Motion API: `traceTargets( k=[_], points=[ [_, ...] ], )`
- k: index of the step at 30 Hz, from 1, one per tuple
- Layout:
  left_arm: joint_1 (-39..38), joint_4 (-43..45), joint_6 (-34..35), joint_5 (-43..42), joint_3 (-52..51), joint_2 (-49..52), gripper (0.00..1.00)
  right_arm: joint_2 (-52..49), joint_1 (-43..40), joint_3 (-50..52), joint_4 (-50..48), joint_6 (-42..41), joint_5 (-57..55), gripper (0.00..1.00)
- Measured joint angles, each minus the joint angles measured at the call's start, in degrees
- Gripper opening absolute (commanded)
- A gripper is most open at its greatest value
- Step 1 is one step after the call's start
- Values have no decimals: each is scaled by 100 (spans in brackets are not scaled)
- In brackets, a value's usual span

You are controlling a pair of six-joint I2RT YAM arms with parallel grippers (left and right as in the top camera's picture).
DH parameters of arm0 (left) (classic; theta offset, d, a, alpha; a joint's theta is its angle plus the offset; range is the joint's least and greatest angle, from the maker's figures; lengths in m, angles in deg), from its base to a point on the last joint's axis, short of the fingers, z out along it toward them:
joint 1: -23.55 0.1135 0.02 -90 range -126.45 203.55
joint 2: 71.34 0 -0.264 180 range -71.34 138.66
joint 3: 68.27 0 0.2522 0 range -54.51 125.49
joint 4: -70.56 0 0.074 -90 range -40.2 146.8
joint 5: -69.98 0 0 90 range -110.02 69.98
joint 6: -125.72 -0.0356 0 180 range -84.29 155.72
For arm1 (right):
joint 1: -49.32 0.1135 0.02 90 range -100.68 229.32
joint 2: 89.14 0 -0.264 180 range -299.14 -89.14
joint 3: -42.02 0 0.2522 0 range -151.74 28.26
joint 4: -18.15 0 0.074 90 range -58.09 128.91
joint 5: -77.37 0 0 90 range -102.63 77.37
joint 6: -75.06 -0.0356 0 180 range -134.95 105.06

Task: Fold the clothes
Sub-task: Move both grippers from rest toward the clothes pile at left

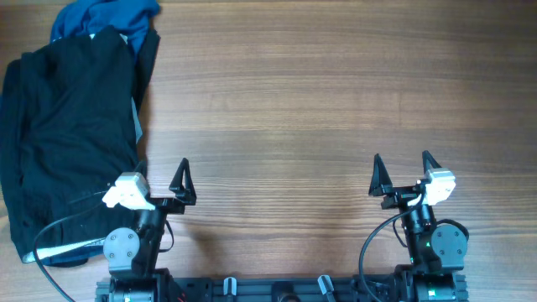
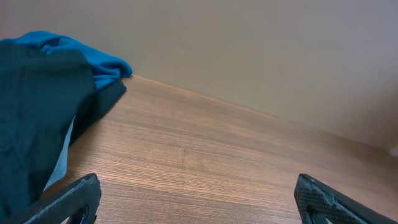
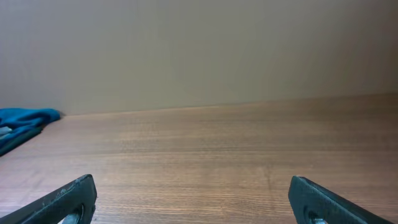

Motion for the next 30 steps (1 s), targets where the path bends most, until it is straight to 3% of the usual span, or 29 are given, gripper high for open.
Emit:
traceTargets(
  k=[13, 17, 20, 24, 28, 30],
  points=[
    [0, 0, 0, 44, 0, 0, 100, 0, 0, 0, -90, 2, -223, 100],
    [0, 2, 2, 114, 0, 0, 100, -11, -4, 2, -1075, 48, 63, 100],
    [0, -52, 48, 116, 44, 28, 100, -125, -4, -55, -1246, 48, 487, 100],
    [0, -367, 74, 151, 824, 824, 100, -1097, -4, -942, -1250, 48, 868, 100],
    [0, -918, 109, 94, 2393, 2675, 100, -3058, 0, -2813, -1237, 111, 1700, 100],
    [0, -1591, 105, 37, 3510, 3759, 100, -4033, -4, -3821, -695, 269, 2144, 100]
  ],
)
